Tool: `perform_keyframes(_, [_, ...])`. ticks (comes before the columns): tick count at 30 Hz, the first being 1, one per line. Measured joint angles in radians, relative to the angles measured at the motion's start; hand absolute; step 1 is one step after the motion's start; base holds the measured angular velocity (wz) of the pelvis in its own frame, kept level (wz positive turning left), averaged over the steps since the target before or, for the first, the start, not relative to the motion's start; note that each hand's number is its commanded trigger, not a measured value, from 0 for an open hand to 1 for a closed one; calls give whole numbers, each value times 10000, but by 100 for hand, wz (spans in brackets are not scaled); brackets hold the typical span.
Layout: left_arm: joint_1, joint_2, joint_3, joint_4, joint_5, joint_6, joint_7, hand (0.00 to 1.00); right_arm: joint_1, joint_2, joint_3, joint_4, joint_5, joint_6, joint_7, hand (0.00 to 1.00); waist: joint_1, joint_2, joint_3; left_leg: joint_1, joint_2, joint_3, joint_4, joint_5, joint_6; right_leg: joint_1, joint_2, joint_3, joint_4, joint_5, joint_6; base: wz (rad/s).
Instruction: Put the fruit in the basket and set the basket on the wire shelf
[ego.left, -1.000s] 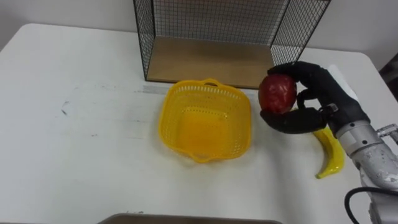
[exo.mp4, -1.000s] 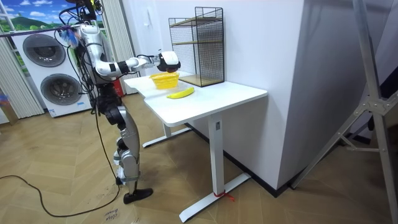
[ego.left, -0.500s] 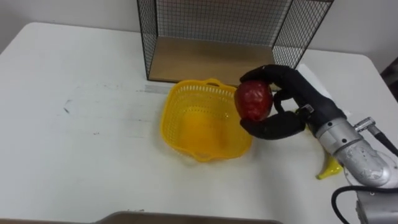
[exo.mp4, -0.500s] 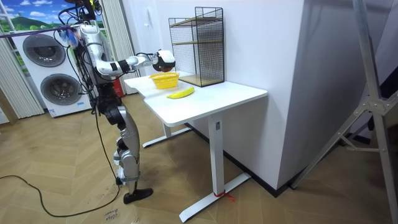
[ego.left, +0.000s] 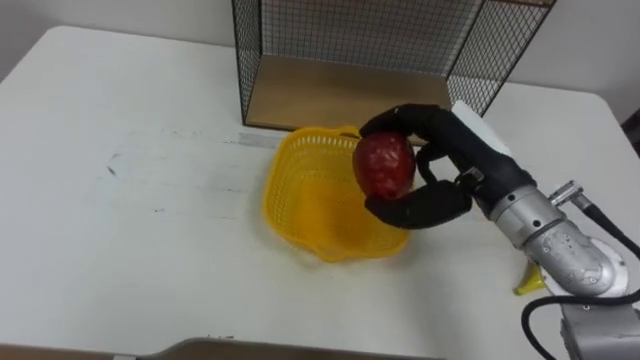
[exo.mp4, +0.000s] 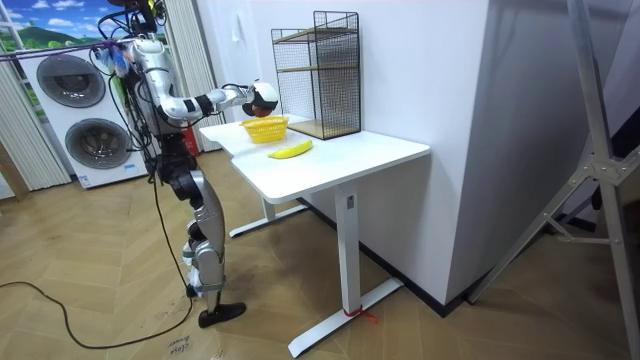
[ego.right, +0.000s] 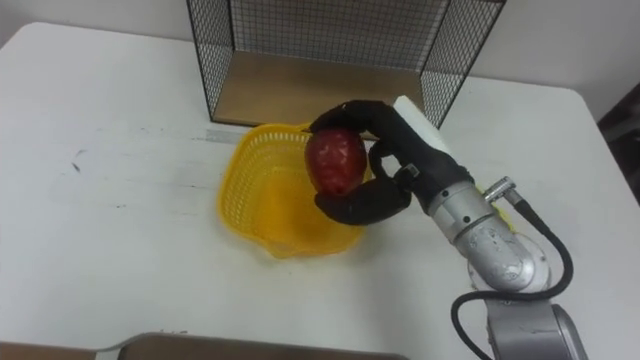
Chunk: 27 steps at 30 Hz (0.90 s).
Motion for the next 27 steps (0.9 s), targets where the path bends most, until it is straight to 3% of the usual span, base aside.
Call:
perform_keyframes(4, [18, -13, 1, -3, 2, 7, 20, 0, -5, 17, 35, -2, -181, 185, 289, 100, 73, -9, -6, 23, -6, 7, 68, 2, 1, 14, -7, 14, -5, 0, 0, 0])
perform_keyframes(5, [18, -13, 1, -3, 1, 7, 27, 0, -5, 16, 34, -2, -220, 199, 328, 91, 80, -9, -6, 23, -7, 7, 69, 2, 1, 14, -8, 15, -8, 0, 1, 0])
perform_keyframes(6, [18, -13, 1, -4, 2, 10, 33, 0, -5, 17, 36, -2, -259, 201, 404, 62, 92, -8, -5, 22, -7, 10, 69, 2, 1, 13, -8, 16, -14, 0, 0, 0])
perform_keyframes(8, [0, -13, 2, -8, 7, 18, 33, 0, -5, 18, 36, -2, -290, 201, 490, 37, 142, -4, -3, 21, -5, 18, 69, 2, 1, 12, -5, 19, -22, 0, 1, 0])
perform_keyframes(9, [-17, -15, 6, -14, 17, 24, 27, 0, -6, 19, 35, -3, -383, 203, 549, 0, 187, -1, -4, 21, -3, 20, 68, 2, 1, 11, -5, 15, -22, 0, 1, 0])
perform_keyframes(14, [-60, -30, 12, -23, 25, 42, 6, 0, -6, 84, 40, -2, -926, 405, 815, 0, 279, 0, -5, 22, -3, 21, 69, 2, 0, 16, -8, 5, -14, 0, 1, 0])
perform_keyframes(27, [-65, -44, 18, -26, 19, 42, 12, 0, -6, 436, 39, -2, -1027, 412, 909, 0, 283, 0, -19, 52, -4, 26, 81, 4, -2, 46, -10, 1, -10, 4, -2, 0])
